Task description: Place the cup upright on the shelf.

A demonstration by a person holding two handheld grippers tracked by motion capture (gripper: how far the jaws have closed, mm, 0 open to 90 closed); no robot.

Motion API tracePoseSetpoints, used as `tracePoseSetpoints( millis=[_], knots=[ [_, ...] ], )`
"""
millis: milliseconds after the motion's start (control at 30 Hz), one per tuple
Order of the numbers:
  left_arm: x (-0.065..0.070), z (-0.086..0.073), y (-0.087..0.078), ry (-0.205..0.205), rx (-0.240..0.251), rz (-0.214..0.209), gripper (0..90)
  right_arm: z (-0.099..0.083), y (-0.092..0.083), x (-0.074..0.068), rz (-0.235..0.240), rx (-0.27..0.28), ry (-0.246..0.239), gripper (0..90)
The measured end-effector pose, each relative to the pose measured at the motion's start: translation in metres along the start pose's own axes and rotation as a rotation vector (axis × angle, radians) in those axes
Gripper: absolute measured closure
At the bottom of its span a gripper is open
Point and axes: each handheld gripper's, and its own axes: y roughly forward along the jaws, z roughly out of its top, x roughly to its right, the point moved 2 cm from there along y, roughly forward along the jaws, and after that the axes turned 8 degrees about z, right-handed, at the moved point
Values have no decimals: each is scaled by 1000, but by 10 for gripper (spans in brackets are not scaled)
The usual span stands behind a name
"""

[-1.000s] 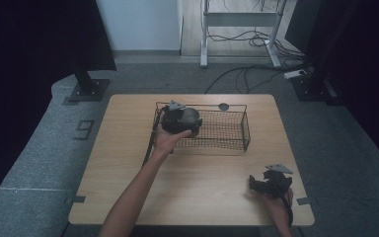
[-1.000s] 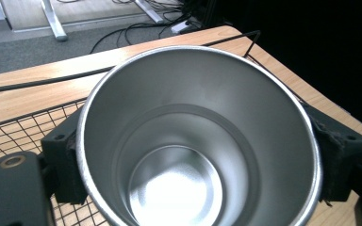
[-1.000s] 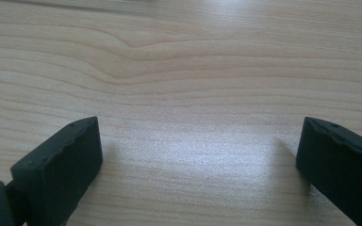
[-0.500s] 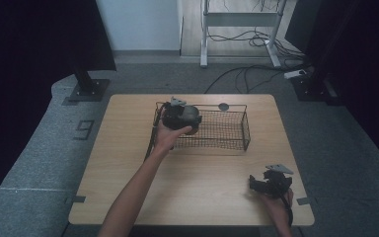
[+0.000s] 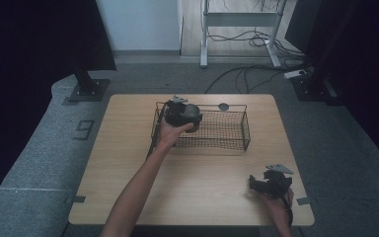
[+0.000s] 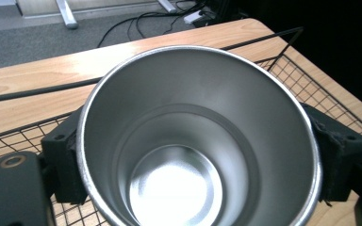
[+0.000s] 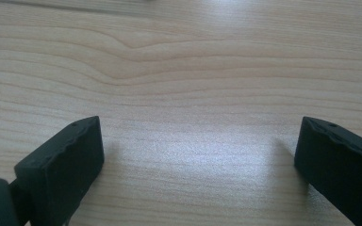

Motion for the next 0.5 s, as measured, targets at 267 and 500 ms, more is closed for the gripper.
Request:
tracePoseSetpoints(
  millis=[267, 500],
  knots=[
    [0, -7, 12, 11, -33, 8, 141, 0, 0, 0, 0, 0, -1, 20],
    [2, -14, 24, -1, -56, 8, 141, 0, 0, 0, 0, 0, 1, 21]
  ],
)
